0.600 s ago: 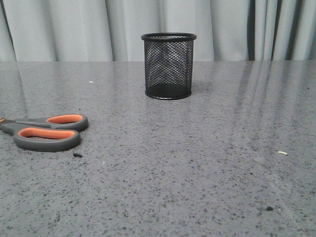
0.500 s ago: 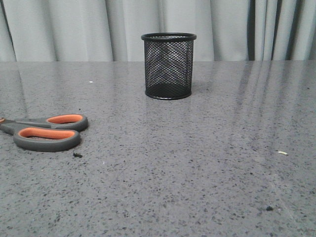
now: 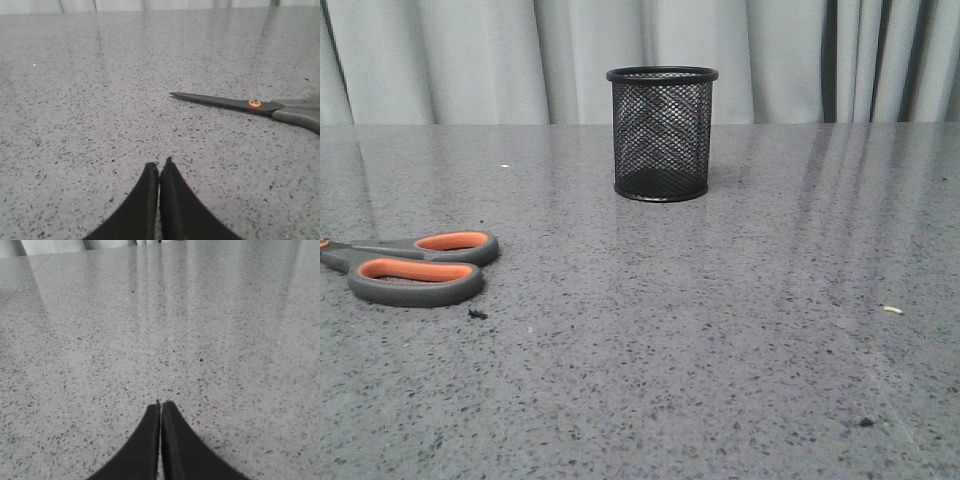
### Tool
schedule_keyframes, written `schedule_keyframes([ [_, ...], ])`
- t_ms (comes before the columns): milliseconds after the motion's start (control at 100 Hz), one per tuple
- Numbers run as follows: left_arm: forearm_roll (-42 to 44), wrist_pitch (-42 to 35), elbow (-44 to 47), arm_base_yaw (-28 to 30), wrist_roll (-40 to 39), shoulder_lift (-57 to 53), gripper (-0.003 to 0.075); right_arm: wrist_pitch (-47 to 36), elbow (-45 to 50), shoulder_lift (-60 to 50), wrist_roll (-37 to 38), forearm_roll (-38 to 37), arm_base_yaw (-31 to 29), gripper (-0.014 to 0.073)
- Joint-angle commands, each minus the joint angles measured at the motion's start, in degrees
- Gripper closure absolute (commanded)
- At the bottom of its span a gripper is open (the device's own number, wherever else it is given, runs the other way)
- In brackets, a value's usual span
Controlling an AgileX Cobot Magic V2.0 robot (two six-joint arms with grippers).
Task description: Put scissors into bucket
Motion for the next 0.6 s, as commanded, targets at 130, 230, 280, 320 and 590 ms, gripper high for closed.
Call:
schedule_keyframes([
  [130,-0.8,-2.6,2.3,0.1,-0.5,-1.5,0.0740,-2.2,0.5,-1.3,-0.1,-0.5,-0.3,0.0639],
  [230,1.2,-3.4,2.3,0.1,-0.5,-1.5,0.0740,-2.3,0.5,-1.3,-0.1,-1.8,-0.3,0.0639],
  [280,1.6,-3.8,2.3,0.1,-0.5,-1.5,0.0740,-2.3,0.5,-1.3,-0.1,-3.7,-0.3,0.0639],
  [320,0.5,-4.5,2.3,0.1,-0.5,-1.5,0.0740,-2.3,0.5,-1.3,-0.1,-3.7,-0.3,0.0639],
  [590,-35.5,-16.5,2.3,0.1,-0.5,-1.5,0.0740,-24.3,0.5,-1.3,1.0,1.9,-0.3,0.0639],
])
